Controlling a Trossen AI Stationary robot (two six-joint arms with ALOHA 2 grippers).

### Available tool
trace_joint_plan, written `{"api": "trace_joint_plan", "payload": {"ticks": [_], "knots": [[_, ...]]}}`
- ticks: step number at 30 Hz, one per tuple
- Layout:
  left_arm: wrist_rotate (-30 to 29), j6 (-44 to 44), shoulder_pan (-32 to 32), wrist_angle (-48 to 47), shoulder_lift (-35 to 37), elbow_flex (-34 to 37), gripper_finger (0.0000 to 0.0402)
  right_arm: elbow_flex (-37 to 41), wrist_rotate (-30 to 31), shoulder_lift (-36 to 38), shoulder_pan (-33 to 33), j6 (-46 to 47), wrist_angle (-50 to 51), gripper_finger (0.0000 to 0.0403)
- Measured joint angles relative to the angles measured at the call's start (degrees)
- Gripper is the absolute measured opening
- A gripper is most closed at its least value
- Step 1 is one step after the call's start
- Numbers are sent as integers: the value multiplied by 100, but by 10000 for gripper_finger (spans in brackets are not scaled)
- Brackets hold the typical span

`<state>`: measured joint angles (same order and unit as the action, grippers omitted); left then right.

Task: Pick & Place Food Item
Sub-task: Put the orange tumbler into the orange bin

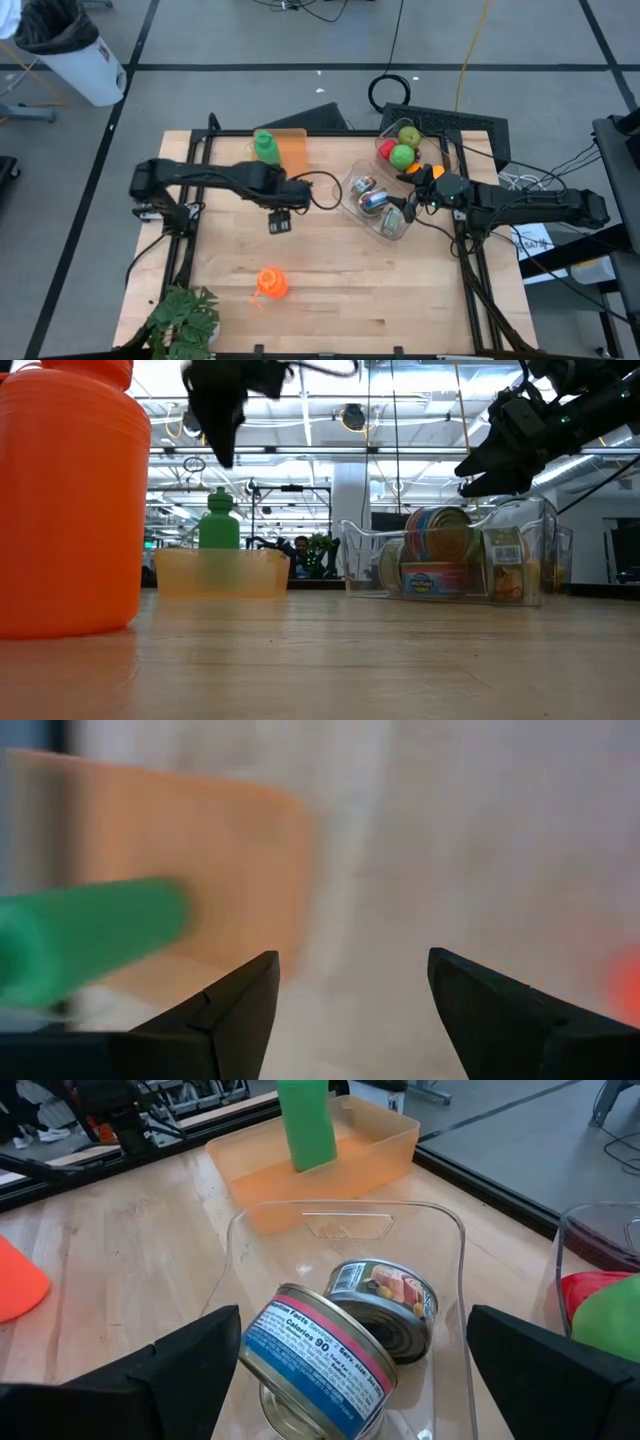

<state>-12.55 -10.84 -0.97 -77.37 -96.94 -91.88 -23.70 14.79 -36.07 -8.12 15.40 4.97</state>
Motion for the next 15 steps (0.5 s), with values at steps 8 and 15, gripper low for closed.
{"api": "trace_joint_plan", "payload": {"ticks": [8, 15], "knots": [[-896, 264, 146, -445, -813, 0, 271, 0, 7, 1, 0, 0, 0, 368], [-855, 1561, 126, -415, -1147, 0, 271, 0, 9, 2, -2, 10, -2, 368]]}}
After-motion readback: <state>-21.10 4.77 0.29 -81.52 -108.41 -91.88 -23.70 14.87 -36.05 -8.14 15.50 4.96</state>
